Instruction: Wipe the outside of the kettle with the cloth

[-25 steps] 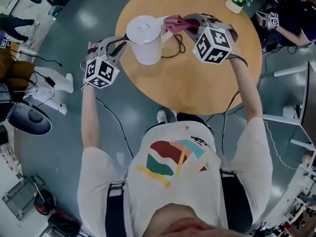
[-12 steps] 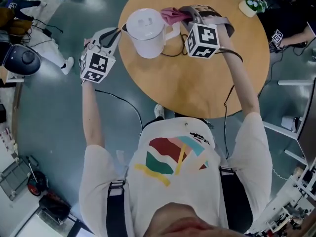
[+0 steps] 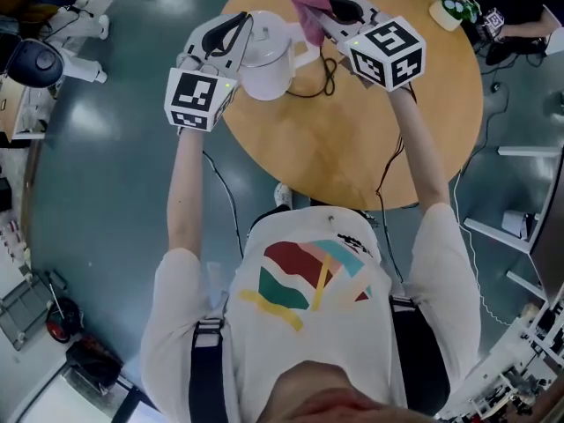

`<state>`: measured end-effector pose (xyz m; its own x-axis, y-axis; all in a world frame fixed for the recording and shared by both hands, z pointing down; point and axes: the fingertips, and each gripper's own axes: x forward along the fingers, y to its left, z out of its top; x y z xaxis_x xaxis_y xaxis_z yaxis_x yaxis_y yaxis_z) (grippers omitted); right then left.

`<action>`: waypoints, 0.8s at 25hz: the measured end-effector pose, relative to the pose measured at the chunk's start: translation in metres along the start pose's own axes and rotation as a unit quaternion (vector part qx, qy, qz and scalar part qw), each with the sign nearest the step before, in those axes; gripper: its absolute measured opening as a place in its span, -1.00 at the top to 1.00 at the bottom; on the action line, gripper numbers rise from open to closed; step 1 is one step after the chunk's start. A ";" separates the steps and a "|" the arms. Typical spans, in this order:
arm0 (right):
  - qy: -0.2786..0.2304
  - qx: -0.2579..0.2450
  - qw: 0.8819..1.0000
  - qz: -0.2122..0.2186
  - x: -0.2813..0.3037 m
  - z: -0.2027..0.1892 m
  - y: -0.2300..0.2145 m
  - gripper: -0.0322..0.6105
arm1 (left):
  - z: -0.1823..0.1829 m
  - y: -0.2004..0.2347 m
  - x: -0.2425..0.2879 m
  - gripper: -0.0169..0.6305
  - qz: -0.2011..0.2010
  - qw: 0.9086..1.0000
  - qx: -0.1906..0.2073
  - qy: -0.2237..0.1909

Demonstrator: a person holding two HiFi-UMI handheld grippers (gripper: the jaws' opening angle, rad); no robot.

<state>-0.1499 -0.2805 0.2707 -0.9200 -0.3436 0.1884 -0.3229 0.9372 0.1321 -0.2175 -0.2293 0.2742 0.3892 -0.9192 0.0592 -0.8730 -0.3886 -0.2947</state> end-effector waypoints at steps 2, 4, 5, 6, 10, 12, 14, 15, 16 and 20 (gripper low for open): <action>0.019 -0.031 0.999 -0.004 0.003 -0.002 0.007 0.76 | -0.005 -0.018 0.012 0.76 -0.016 0.999 0.028 0.018; 0.091 -0.200 0.974 -0.062 0.005 -0.014 0.006 0.76 | -0.013 -0.031 0.019 0.82 -0.029 0.998 0.048 0.038; 0.139 -0.311 0.935 -0.100 0.006 -0.023 0.003 0.76 | -0.018 -0.035 0.020 0.82 -0.034 0.997 0.056 0.048; 0.183 -0.408 0.885 -0.128 0.007 -0.034 0.000 0.76 | -0.023 -0.037 0.021 0.82 -0.039 0.996 0.063 0.059; 0.267 -0.510 0.809 -0.120 0.013 -0.080 0.002 0.76 | -0.031 -0.044 0.019 0.82 -0.051 0.991 0.087 0.082; 0.277 -0.512 0.804 -0.120 0.011 -0.092 -0.002 0.76 | -0.032 -0.047 0.022 0.82 -0.055 0.990 0.096 0.088; 0.286 -0.519 0.796 -0.119 0.006 -0.102 -0.008 0.76 | -0.032 -0.046 0.024 0.82 -0.057 0.989 0.101 0.089; 0.291 -0.521 0.794 -0.116 0.003 -0.108 -0.010 0.76 | -0.032 -0.045 0.024 0.82 -0.058 0.989 0.100 0.089; 0.296 -0.521 0.792 -0.114 0.000 -0.114 -0.011 0.76 | -0.032 -0.045 0.023 0.82 -0.058 0.990 0.097 0.089; 0.302 -0.509 0.799 -0.108 -0.004 -0.143 -0.010 0.76 | -0.032 -0.041 0.025 0.82 -0.060 0.991 0.082 0.090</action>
<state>-0.1113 -0.2977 0.4082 -0.4927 -0.7453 0.4492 0.1714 0.4230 0.8898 -0.1812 -0.2379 0.3183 0.4154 -0.8696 0.2668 -0.7588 -0.4930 -0.4257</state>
